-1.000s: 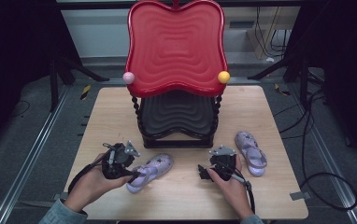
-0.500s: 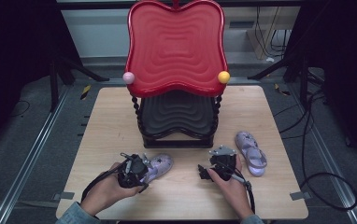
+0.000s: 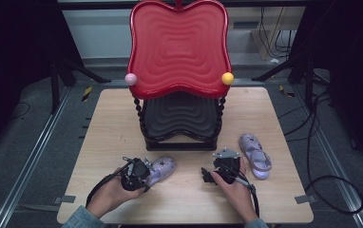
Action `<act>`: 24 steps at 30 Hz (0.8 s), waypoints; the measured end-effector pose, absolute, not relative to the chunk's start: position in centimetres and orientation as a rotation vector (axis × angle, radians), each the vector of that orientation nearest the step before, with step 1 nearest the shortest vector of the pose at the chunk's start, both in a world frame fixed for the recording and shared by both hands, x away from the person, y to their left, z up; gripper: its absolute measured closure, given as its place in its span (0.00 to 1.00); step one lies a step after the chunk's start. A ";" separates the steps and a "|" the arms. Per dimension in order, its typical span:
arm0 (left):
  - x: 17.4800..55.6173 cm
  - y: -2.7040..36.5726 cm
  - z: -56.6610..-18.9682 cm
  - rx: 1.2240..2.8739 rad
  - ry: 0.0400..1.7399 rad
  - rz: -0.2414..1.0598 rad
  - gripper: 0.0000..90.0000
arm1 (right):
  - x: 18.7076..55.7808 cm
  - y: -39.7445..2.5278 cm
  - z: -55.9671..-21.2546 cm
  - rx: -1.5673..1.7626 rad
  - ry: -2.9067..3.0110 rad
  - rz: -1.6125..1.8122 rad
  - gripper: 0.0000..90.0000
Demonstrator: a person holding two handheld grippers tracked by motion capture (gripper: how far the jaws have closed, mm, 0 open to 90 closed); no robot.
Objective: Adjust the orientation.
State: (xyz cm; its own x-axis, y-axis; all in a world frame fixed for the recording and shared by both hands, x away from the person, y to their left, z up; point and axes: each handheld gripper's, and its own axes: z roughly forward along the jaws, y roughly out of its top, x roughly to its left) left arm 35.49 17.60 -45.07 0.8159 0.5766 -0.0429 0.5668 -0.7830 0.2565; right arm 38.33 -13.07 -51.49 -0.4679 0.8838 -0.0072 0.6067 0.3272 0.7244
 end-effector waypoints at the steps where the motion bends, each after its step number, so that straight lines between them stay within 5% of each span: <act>1: 35.6 17.7 -45.1 2.736 0.880 0.046 0.95 | 38.3 -13.1 -51.5 1.318 2.196 0.936 0.01; 10: 36.6 19.7 -44.0 2.585 0.912 -0.083 0.96 | 38.3 -13.1 -51.5 1.317 2.196 0.936 0.01; 24: 36.4 19.8 -42.4 2.447 0.876 -0.108 0.96 | 38.3 -13.1 -51.5 1.317 2.196 0.936 0.01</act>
